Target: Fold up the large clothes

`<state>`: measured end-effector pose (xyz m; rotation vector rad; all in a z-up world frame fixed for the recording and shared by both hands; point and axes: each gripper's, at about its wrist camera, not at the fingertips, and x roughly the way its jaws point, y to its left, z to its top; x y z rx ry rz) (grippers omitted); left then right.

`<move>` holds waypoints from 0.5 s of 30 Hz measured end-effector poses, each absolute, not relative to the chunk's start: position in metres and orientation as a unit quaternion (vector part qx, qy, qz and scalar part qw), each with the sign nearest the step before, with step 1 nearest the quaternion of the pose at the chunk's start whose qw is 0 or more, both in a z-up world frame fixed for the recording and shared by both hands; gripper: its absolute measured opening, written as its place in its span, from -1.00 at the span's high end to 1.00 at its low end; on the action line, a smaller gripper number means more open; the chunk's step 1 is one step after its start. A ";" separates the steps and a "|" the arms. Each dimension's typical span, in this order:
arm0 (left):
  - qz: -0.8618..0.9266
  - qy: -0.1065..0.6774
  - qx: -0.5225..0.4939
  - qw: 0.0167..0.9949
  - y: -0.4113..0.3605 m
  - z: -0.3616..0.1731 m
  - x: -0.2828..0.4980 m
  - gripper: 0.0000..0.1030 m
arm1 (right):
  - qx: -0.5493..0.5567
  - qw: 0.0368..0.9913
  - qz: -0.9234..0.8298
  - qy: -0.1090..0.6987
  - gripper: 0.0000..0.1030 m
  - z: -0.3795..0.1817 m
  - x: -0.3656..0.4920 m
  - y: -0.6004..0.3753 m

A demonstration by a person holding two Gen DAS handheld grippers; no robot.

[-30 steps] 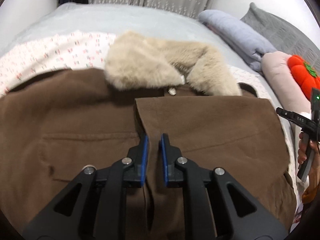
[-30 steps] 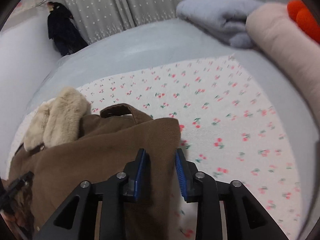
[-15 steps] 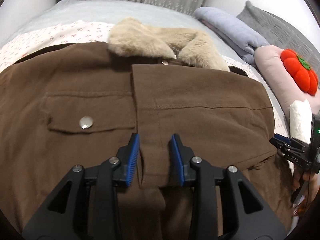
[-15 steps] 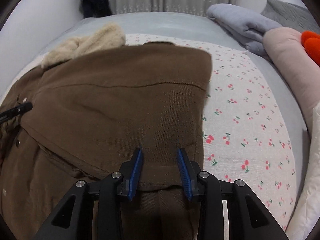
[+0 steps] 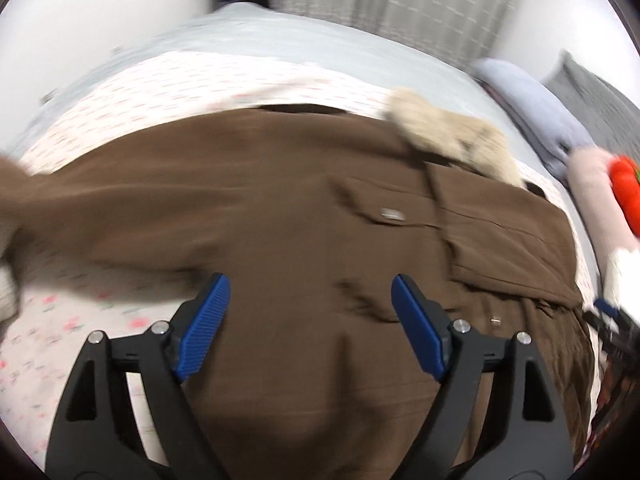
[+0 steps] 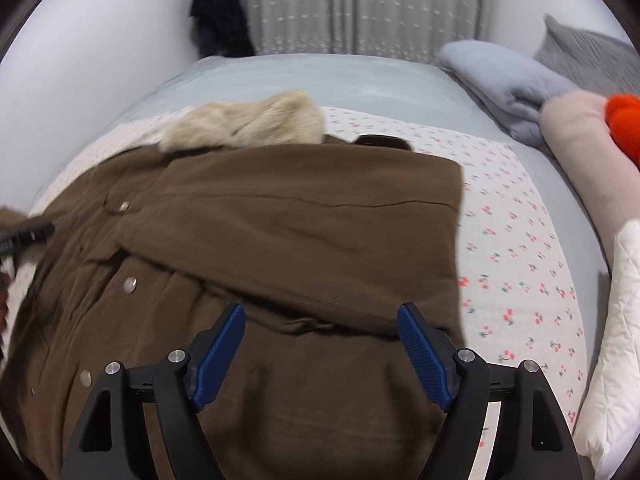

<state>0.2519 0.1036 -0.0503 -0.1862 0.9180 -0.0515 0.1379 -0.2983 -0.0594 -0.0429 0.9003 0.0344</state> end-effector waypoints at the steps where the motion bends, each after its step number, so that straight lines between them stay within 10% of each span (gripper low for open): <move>1: -0.006 0.443 -0.095 0.891 0.119 -0.049 0.250 -0.62 | -0.030 0.899 0.019 0.438 -0.56 -0.064 0.138 -0.293; 15: 0.175 0.396 -0.221 0.874 0.300 -0.017 0.231 -0.62 | -0.072 0.890 0.064 0.446 -0.57 -0.067 0.116 -0.248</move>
